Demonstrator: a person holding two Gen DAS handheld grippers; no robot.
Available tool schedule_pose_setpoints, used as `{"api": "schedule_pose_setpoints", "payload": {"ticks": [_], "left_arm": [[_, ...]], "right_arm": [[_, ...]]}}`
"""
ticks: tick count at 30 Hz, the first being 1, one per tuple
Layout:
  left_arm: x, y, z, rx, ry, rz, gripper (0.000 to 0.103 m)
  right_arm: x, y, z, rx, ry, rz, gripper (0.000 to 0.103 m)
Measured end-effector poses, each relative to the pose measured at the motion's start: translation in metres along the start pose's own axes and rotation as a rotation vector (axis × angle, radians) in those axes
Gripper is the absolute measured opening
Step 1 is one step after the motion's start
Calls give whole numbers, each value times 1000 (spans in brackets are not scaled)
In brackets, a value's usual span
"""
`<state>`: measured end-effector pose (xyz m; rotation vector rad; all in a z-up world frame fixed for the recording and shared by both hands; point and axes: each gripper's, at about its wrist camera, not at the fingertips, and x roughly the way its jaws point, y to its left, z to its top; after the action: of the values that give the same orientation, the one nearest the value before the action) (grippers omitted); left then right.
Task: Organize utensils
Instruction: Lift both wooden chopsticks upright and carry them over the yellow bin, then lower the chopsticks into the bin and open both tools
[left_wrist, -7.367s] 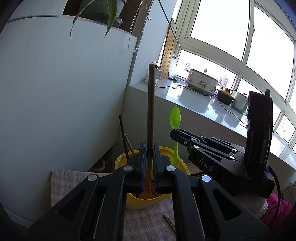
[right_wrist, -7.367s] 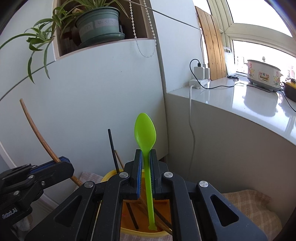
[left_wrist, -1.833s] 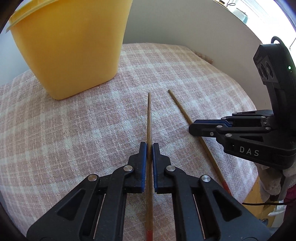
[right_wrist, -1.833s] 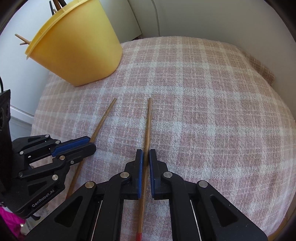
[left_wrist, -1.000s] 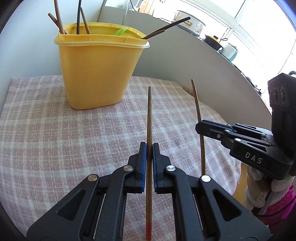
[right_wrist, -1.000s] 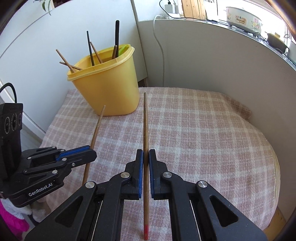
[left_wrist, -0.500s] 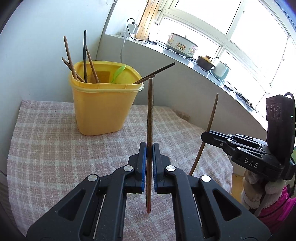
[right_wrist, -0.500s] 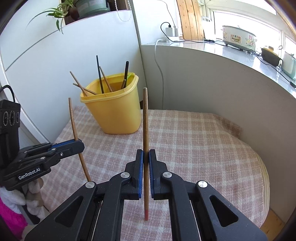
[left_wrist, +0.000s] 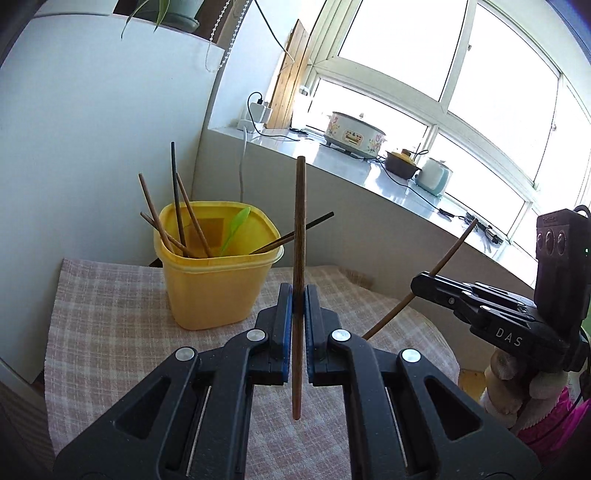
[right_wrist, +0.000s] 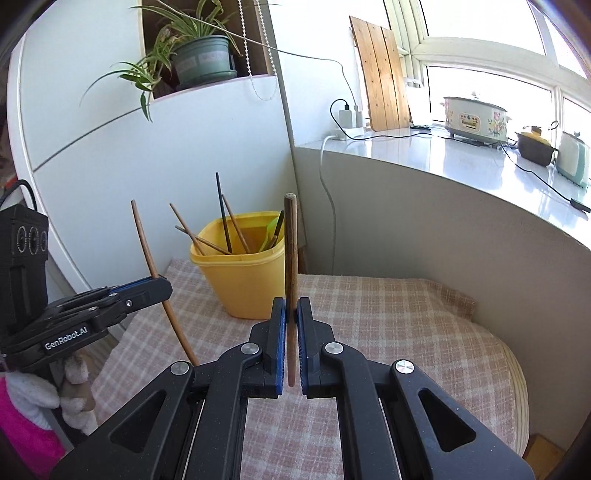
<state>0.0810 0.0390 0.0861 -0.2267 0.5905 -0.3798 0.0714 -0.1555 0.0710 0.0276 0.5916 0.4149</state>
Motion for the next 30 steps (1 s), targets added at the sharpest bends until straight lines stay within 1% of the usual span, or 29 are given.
{"api": "schedule_pose_setpoints", "payload": {"ticks": [9, 15, 21, 24, 30], "left_arm": [[-7, 10, 38, 3, -83, 17, 4], [-12, 20, 67, -3, -140, 23, 4], [-12, 26, 89, 15, -182, 48, 4], [-9, 29, 97, 24, -201, 68, 4], [-6, 39, 111, 10, -231, 77, 4]], "right_arm": [[-2, 7, 24, 17, -52, 49, 5], [0, 13, 47, 18, -91, 72, 5], [4, 19, 71, 10, -132, 84, 5], [10, 21, 79, 20, -139, 94, 5], [19, 25, 96, 34, -167, 108, 5]]}}
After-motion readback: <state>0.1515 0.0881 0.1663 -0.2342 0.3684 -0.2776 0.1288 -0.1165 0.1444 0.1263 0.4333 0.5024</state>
